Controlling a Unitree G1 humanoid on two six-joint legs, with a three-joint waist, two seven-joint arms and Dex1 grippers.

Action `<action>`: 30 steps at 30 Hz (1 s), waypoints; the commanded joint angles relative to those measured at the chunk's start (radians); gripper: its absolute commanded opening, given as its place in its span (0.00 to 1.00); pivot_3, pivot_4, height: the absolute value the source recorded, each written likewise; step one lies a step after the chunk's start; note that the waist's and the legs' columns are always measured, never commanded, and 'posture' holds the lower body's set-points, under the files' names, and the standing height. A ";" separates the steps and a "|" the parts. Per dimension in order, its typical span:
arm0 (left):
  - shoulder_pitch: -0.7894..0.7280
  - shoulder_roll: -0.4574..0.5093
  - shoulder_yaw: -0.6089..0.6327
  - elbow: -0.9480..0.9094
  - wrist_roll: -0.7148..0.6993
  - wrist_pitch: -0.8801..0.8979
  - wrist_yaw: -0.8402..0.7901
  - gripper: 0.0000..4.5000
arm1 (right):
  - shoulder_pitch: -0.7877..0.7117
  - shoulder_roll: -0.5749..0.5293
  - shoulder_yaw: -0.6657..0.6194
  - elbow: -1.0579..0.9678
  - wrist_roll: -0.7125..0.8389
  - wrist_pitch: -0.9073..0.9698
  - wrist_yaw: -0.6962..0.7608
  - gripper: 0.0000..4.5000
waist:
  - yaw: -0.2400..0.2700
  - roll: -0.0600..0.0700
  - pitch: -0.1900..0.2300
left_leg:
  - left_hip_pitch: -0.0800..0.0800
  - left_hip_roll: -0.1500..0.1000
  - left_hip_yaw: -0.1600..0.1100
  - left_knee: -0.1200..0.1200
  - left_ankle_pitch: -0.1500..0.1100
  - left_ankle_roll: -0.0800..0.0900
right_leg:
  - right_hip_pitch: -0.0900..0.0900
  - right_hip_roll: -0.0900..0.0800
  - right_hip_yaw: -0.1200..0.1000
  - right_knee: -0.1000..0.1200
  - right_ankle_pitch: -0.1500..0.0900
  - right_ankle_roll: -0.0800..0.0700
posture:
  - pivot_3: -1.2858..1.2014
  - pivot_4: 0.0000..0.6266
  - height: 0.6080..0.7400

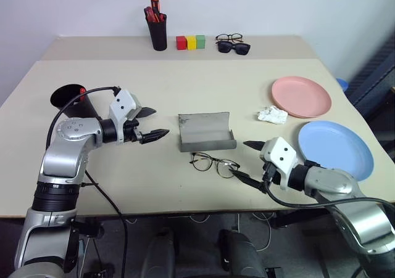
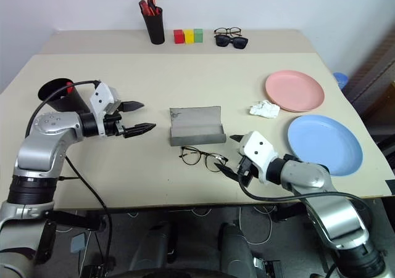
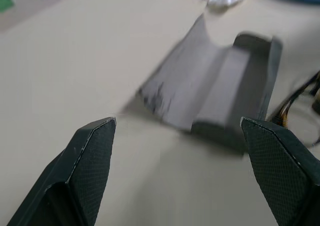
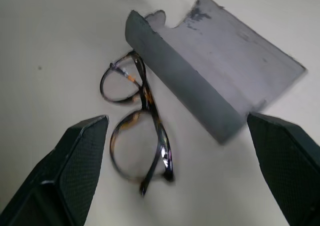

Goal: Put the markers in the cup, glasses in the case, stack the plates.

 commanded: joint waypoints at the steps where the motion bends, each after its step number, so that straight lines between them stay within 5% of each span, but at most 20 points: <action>1: 0.064 0.051 0.001 -0.010 0.025 -0.104 -0.013 0.91 | -0.079 0.006 0.060 0.033 -0.029 0.031 0.022 1.00 | 0.001 0.000 0.000 | 0.000 0.000 0.000 0.000 0.000 0.000 | 0.000 0.000 0.000 0.000 0.000 0.000 | 0.52 0.24 1.00; 13: 0.348 0.114 0.097 -0.095 -0.067 -0.447 -0.120 0.91 | -0.219 -0.015 0.158 0.053 -0.005 0.262 0.111 1.00 | -0.003 0.001 0.000 | -0.001 0.001 0.002 -0.002 0.000 -0.001 | -0.002 -0.002 0.000 -0.001 0.000 -0.001 | 0.52 0.24 1.00; 30: 0.320 0.083 -0.001 -0.017 -0.015 -0.524 -0.058 0.91 | -0.459 0.030 0.280 0.063 0.050 0.510 0.165 1.00 | -0.004 0.001 0.000 | -0.002 0.001 0.003 -0.002 0.000 -0.001 | -0.004 -0.002 0.000 -0.001 0.001 -0.001 | 0.52 0.24 1.00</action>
